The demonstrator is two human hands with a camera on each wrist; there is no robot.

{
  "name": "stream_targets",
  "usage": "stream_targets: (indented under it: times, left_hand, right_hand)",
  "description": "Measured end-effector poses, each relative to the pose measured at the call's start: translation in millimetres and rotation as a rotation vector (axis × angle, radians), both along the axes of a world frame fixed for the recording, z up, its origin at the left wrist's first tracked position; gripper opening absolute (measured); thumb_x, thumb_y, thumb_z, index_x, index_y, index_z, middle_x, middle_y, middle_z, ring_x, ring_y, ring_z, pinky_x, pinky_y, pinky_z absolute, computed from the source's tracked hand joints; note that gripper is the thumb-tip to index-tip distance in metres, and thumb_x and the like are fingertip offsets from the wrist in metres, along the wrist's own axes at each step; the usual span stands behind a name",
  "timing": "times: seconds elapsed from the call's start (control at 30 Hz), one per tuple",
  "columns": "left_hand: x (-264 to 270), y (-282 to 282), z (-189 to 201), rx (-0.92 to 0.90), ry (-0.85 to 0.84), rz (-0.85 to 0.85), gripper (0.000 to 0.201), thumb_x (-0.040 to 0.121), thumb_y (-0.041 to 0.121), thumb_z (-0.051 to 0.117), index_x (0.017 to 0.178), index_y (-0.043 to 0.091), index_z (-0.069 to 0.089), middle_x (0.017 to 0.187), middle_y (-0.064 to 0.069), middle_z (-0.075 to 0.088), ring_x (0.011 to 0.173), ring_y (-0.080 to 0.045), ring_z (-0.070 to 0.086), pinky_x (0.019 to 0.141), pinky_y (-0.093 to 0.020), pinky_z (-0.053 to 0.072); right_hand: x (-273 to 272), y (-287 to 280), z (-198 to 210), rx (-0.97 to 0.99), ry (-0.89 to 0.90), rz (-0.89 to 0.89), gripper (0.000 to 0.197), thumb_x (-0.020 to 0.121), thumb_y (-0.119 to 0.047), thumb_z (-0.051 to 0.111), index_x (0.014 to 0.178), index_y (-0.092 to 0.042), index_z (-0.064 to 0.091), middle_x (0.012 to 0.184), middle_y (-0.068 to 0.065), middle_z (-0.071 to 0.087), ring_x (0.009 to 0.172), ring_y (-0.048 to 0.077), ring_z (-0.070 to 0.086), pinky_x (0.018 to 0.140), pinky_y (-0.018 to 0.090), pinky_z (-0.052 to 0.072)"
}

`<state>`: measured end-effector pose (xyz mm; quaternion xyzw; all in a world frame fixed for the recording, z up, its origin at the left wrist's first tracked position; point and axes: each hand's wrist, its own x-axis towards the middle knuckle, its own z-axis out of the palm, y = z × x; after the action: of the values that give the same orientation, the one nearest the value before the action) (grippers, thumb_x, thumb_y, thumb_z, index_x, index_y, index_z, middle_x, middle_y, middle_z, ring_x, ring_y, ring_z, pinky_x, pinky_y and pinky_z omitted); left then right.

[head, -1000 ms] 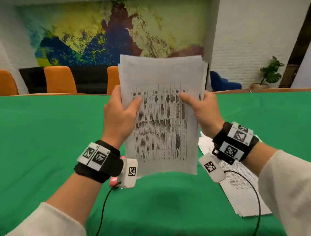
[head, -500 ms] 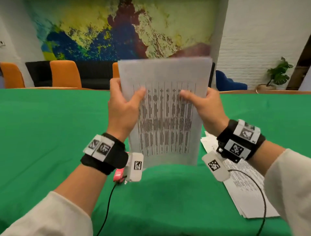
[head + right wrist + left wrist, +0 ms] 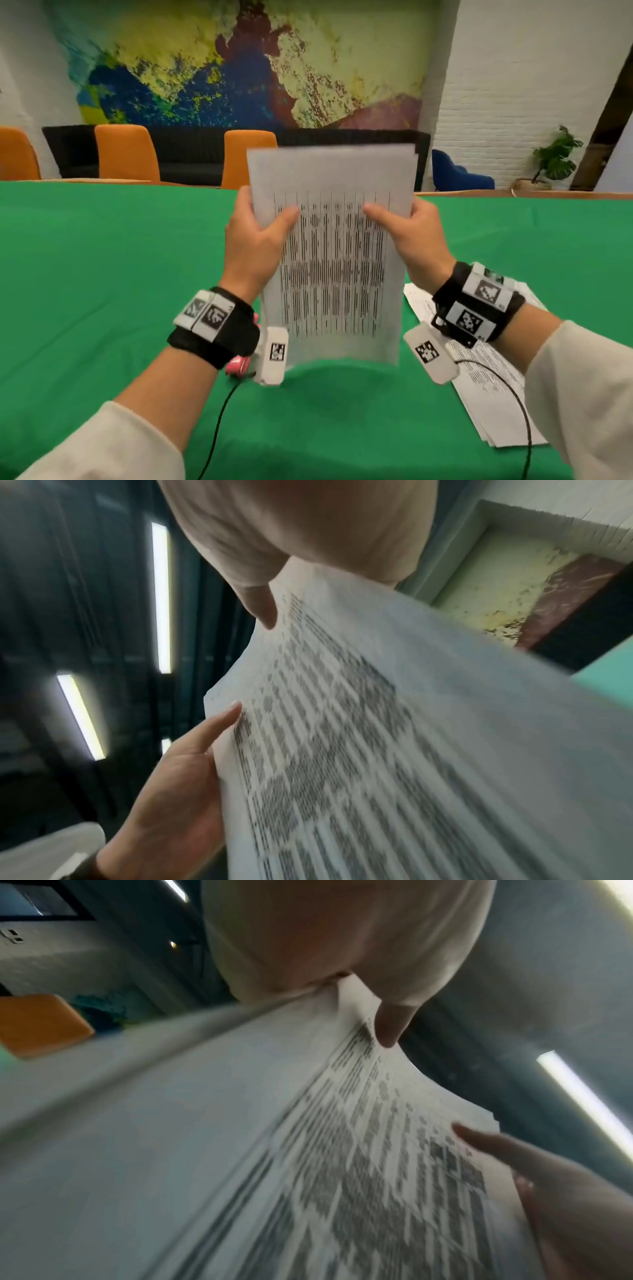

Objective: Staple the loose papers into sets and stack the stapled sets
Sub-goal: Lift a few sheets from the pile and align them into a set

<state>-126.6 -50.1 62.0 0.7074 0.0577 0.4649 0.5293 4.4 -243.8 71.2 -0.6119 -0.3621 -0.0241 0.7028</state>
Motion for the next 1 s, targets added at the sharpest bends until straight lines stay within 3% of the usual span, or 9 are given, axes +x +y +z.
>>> stream_targets:
  times: [0.13,0.27,0.37,0.47,0.6,0.77,0.9,1.0]
  left_hand:
    - [-6,0,-25,-0.067,0.047,-0.035,0.043,0.079,0.045,0.080,0.111,0.022,0.062,0.108,-0.001,0.077,0.099,-0.023,0.076,0.087,-0.055,0.062]
    - [5,-1,9,-0.053,-0.021,-0.043,0.034,0.087,0.037,0.076,0.114,0.021,0.064,0.112,-0.002,0.076,0.102,-0.022,0.075,0.091,-0.055,0.060]
    - [11,0,20,-0.039,-0.029,-0.049,0.035,0.086,0.046,0.074,0.113,0.026,0.063,0.112,0.000,0.076,0.103,-0.022,0.074,0.092,-0.056,0.059]
    - [9,0,-5,-0.083,0.054,-0.056,0.038,0.086,0.049,0.072,0.116,0.029,0.062,0.113,0.003,0.075,0.104,-0.019,0.074,0.093,-0.053,0.060]
    - [4,-5,-32,-0.124,0.119,-0.083,0.034,0.089,0.042,0.070,0.120,0.028,0.064,0.115,0.004,0.075,0.106,-0.016,0.074,0.096,-0.052,0.059]
    - [4,-8,-4,-0.135,0.039,-0.110,0.032,0.093,0.038,0.067,0.121,0.024,0.063,0.117,0.000,0.076,0.108,-0.023,0.074,0.094,-0.053,0.059]
    - [-5,-9,-14,-0.113,0.082,-0.094,0.027,0.096,0.041,0.068,0.118,0.027,0.063,0.113,0.001,0.076,0.103,-0.020,0.075,0.091,-0.053,0.061]
    - [-8,-8,-9,-0.087,0.060,-0.105,0.024,0.100,0.032,0.067,0.120,0.022,0.061,0.113,-0.001,0.075,0.103,-0.021,0.075,0.090,-0.053,0.062]
  right_hand:
    - [1,-5,-21,-0.045,0.064,0.000,0.021,0.093,-0.016,0.075,0.113,-0.012,0.073,0.108,0.006,0.080,0.098,0.025,0.077,0.089,0.048,0.063]
    - [5,0,4,-0.001,0.026,-0.023,0.012,0.096,-0.018,0.072,0.107,-0.014,0.073,0.102,0.007,0.080,0.093,0.025,0.078,0.081,0.041,0.064]
    - [8,0,11,0.029,0.011,-0.016,0.022,0.095,-0.019,0.074,0.114,-0.008,0.071,0.106,0.011,0.079,0.096,0.028,0.077,0.082,0.042,0.064]
    - [9,-1,-10,-0.020,0.069,-0.011,0.025,0.093,-0.018,0.075,0.115,-0.008,0.072,0.106,0.008,0.079,0.097,0.025,0.077,0.086,0.046,0.064]
    - [7,1,-32,-0.050,0.149,0.010,0.023,0.094,-0.017,0.074,0.114,-0.007,0.073,0.107,0.008,0.080,0.098,0.029,0.077,0.091,0.055,0.061]
    - [3,-1,-12,0.007,0.127,0.037,0.017,0.095,-0.017,0.072,0.112,-0.014,0.072,0.108,0.007,0.079,0.099,0.025,0.077,0.085,0.042,0.063]
    - [2,-5,-23,0.017,0.146,0.009,0.020,0.093,-0.021,0.075,0.112,-0.013,0.074,0.106,0.005,0.080,0.099,0.024,0.077,0.087,0.043,0.062]
    - [3,-7,-17,0.022,0.115,0.024,0.020,0.096,-0.023,0.071,0.114,-0.015,0.074,0.106,0.003,0.080,0.097,0.021,0.077,0.080,0.034,0.063]
